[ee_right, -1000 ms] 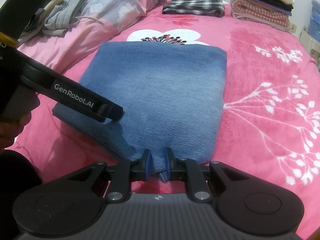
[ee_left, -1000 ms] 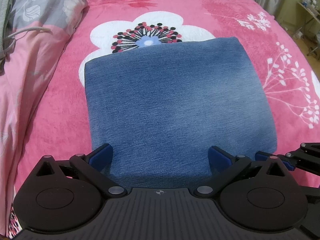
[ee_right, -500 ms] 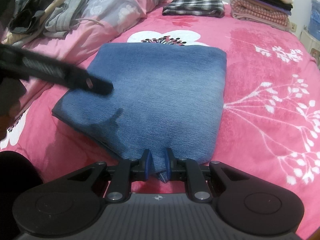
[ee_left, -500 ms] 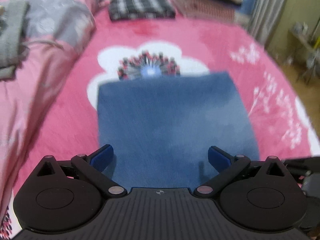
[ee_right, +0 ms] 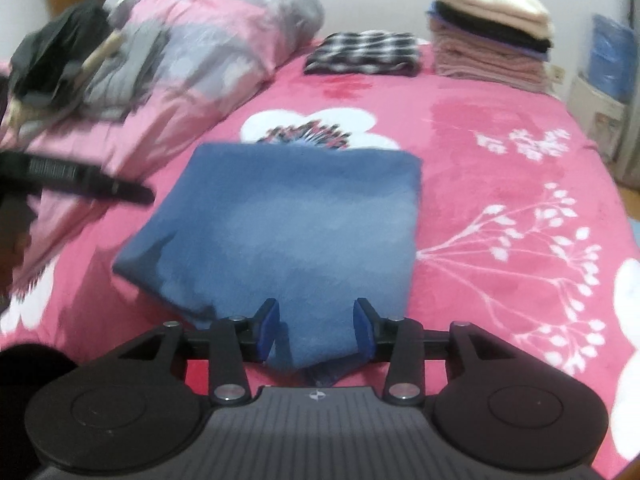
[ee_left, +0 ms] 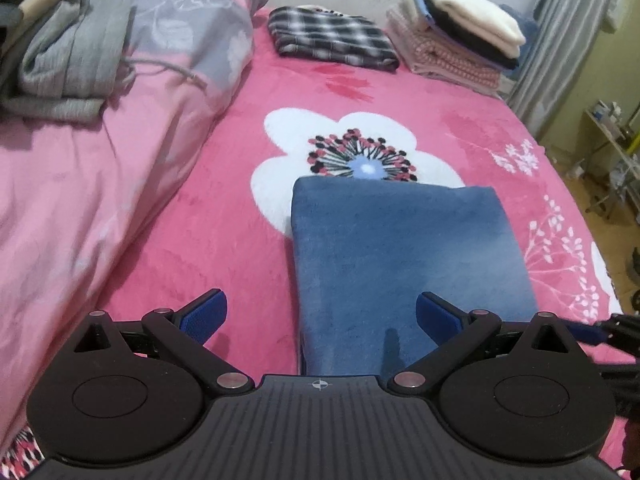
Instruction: Fold clothes
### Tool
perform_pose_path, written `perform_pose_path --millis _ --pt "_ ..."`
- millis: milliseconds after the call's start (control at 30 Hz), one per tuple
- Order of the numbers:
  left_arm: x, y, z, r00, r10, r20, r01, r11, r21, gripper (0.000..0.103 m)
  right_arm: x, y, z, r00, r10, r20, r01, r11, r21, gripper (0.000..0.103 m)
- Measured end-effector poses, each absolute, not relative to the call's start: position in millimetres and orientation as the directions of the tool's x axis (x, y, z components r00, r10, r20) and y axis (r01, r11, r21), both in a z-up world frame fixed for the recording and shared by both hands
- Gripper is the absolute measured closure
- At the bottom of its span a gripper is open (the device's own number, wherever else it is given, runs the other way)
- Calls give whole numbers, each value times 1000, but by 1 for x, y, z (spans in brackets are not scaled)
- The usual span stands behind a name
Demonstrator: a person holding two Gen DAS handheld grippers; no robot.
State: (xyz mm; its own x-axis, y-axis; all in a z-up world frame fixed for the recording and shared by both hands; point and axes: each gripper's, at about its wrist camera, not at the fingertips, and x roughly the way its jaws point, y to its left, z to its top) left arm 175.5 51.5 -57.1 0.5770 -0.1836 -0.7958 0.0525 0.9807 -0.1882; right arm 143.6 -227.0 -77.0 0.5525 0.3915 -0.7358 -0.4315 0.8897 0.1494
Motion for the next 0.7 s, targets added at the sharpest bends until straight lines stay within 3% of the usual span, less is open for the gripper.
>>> perform_pose_path --millis 100,267,367,500,700 --pt "174 50 -61 576 -173 -799 37 982 -185 2 149 -233 -68 582 381 -718 -402 903 153 60" --pt "183 39 -65 574 -67 -816 9 997 -76 8 171 -235 -53 630 353 -691 -389 914 112 61" --pt "189 37 -65 599 -29 -801 -6 999 -40 22 193 -225 -48 646 360 -673 -404 909 99 65" --pt "197 39 -68 617 -48 -786 -25 996 -81 44 226 -204 -56 637 371 -676 -424 901 96 69" --pt "211 40 -78 628 -54 -777 -37 994 -99 52 273 -194 -87 612 364 -702 -381 914 142 76"
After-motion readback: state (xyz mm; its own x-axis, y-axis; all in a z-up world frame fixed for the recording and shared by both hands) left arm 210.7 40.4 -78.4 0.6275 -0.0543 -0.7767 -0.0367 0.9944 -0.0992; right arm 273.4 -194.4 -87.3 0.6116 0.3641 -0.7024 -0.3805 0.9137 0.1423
